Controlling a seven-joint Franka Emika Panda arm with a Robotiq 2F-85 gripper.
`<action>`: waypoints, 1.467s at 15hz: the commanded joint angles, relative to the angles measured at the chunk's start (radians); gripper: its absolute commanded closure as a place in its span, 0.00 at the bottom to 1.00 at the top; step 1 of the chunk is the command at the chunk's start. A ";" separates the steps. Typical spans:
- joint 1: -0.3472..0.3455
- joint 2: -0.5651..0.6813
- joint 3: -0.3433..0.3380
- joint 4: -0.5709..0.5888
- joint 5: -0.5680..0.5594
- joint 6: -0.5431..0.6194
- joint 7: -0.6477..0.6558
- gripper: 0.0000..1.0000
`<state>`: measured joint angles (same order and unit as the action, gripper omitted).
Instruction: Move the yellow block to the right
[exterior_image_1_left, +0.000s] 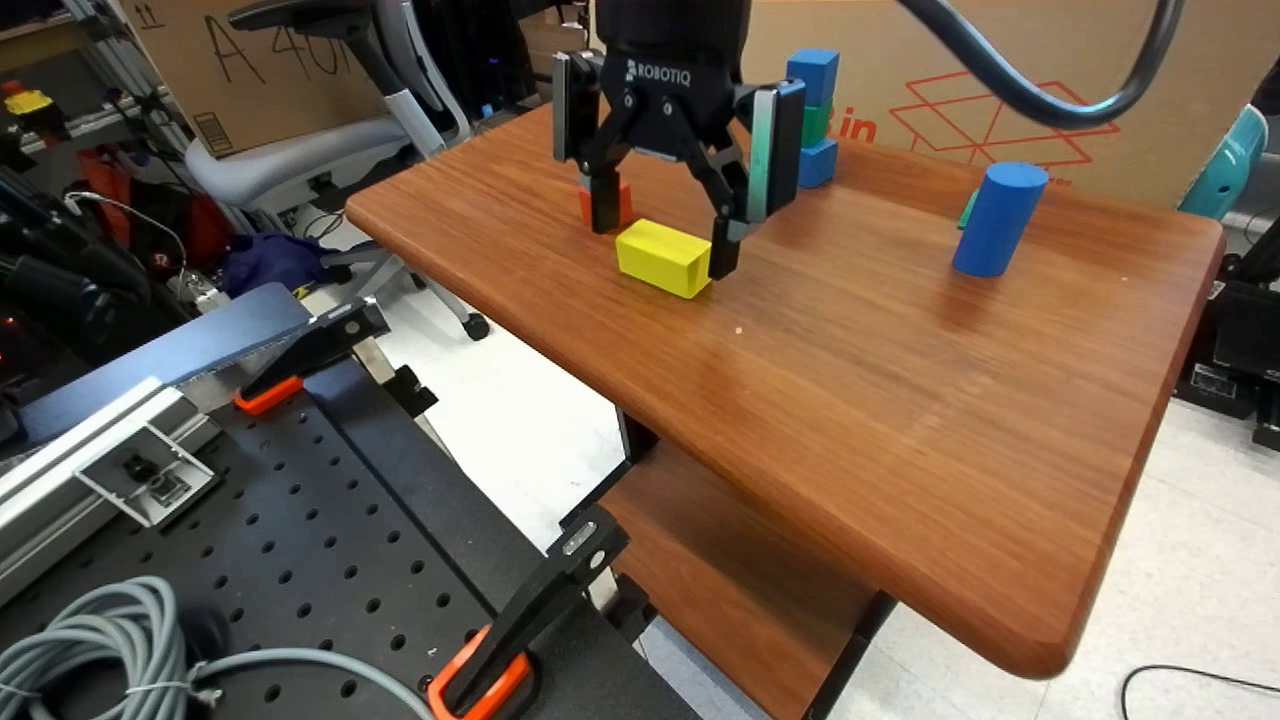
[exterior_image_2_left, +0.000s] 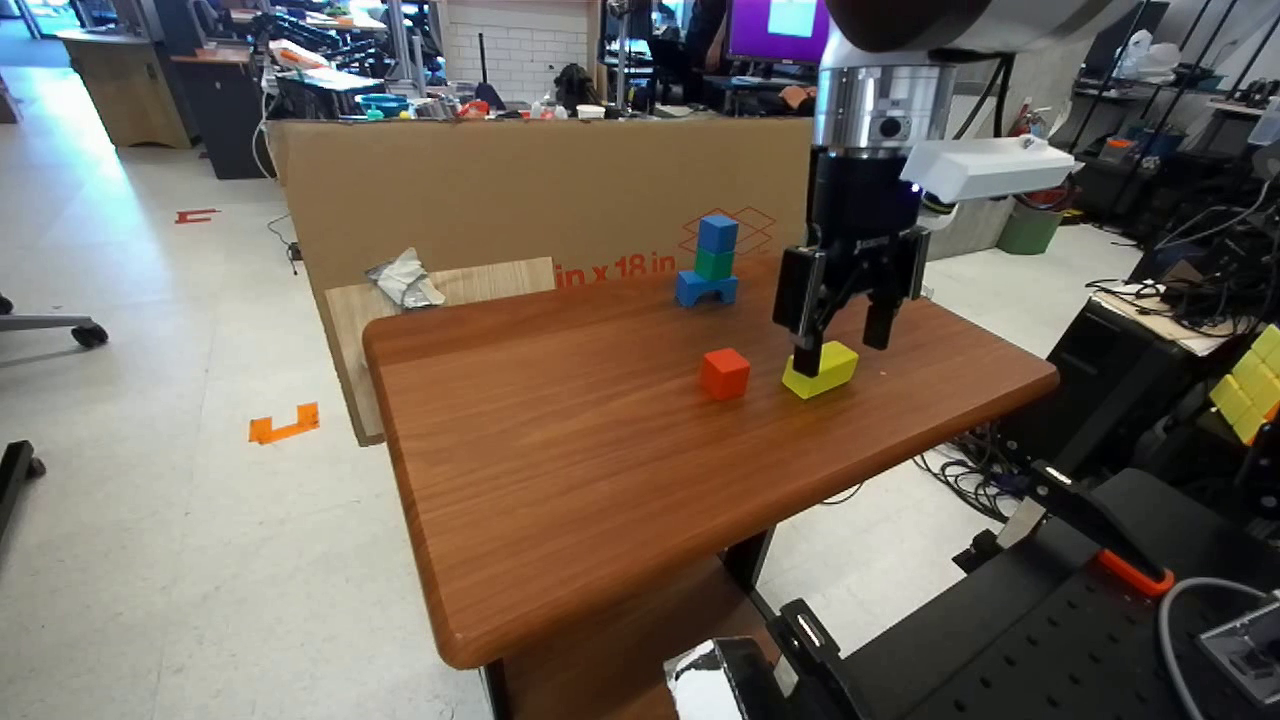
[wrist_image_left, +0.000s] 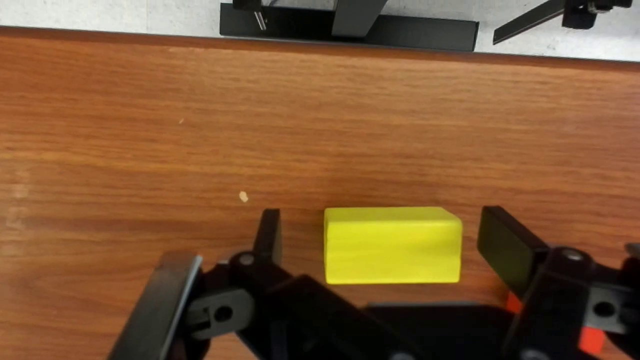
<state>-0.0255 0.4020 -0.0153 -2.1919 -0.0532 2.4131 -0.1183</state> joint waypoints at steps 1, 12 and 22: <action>0.011 0.035 -0.004 0.047 -0.022 -0.038 0.022 0.00; 0.010 0.049 0.005 0.106 -0.015 -0.164 0.014 0.59; -0.007 0.049 -0.007 0.330 0.018 -0.359 0.047 0.59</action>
<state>-0.0269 0.4259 -0.0189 -1.9365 -0.0467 2.1038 -0.0968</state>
